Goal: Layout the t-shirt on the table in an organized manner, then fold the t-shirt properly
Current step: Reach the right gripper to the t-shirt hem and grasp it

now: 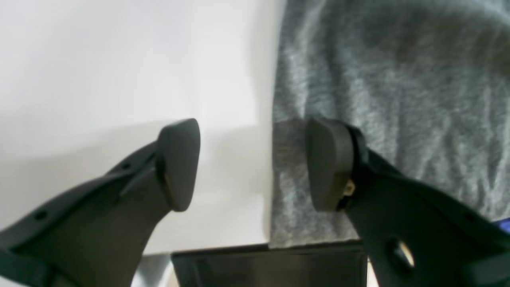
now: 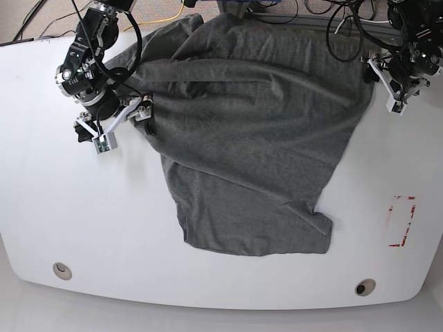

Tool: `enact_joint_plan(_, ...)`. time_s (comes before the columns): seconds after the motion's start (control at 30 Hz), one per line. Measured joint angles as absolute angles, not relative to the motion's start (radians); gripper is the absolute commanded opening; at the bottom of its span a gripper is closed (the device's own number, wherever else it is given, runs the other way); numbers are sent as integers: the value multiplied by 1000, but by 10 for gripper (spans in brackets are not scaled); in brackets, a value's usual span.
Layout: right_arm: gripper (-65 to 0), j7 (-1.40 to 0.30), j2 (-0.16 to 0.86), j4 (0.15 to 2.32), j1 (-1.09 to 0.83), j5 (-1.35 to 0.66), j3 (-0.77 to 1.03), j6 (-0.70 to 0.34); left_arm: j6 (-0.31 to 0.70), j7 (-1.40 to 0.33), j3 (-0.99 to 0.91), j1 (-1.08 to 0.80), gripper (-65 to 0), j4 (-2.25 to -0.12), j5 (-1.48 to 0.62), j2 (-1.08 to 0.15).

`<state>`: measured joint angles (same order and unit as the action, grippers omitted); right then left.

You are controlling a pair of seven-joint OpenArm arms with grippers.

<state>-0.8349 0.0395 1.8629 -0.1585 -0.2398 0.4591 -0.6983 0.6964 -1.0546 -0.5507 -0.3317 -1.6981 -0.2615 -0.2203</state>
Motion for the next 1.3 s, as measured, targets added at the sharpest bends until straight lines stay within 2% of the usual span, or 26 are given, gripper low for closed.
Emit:
enact_joint_plan(0.23,0,-834,52,1777,-9,-237,459,-697,696,-1024,-501,-342,-272,-1698,-280,-220)
enact_joint_plan(0.3,0,-830,62,1726,46,-235,459,-701,693,-1017,-487,-350,-319,-1703,-281,-221)
enact_joint_plan(0.53,0,-819,69,1455,261,-142,463,-694,691,-1005,-444,-353,-583,-1708,-273,-228)
enact_joint_plan(0.6,0,-820,69,1370,319,-119,463,-693,688,-998,-437,-357,-631,-1708,-273,-229)
enact_joint_plan(0.67,0,-804,70,1286,376,-105,463,-695,689,-996,-433,-358,-650,-1710,-273,-231)
enact_joint_plan(0.9,0,-689,81,998,520,-64,463,-691,690,-988,-427,-369,-650,-1710,-279,-245)
enact_joint_plan(1.3,0,-509,78,620,648,-56,463,-688,694,-976,-429,-408,-650,-1725,-304,-265)
